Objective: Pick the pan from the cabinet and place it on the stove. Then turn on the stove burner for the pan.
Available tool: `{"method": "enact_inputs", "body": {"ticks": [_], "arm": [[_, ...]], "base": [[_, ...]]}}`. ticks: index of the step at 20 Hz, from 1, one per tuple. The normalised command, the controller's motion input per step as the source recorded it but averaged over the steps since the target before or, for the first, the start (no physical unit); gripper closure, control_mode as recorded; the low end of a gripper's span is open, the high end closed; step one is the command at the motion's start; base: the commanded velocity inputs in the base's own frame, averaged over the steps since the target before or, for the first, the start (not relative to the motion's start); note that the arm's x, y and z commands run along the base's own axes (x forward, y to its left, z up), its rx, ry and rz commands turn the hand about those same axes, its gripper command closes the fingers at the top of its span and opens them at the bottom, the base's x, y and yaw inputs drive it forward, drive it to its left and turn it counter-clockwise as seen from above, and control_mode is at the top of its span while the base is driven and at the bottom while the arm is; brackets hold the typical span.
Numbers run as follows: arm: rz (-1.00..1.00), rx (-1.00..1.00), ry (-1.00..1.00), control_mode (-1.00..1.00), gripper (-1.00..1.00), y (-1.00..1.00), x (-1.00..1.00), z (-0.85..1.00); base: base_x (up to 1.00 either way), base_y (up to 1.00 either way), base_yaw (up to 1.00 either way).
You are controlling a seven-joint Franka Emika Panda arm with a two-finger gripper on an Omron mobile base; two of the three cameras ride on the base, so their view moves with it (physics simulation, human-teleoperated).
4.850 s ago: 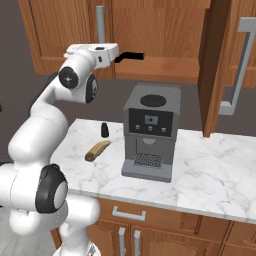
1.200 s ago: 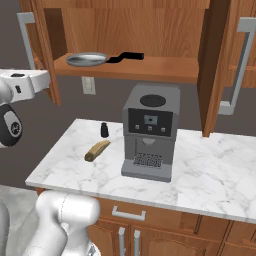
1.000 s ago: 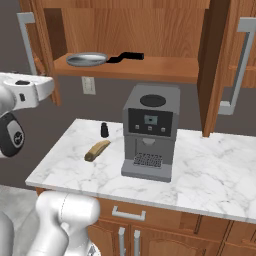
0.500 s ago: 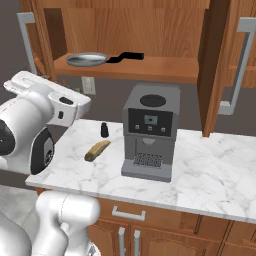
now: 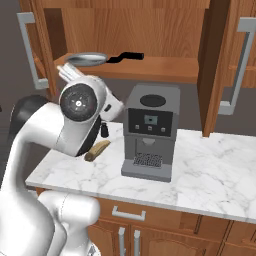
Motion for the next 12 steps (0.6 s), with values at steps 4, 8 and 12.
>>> {"method": "enact_inputs", "body": {"ticks": [4,8,12], "arm": [[0.32,0.25,0.26,-1.00,-1.00,0.00,0.65,-0.26],[0.30,0.24,0.22,-1.00,-1.00,0.28,0.63,-0.35],[0.30,0.25,0.21,-1.00,-1.00,0.30,0.58,-0.35]], "base": [[0.00,0.00,0.00],[0.00,0.00,0.00],[0.00,0.00,0.00]]}}
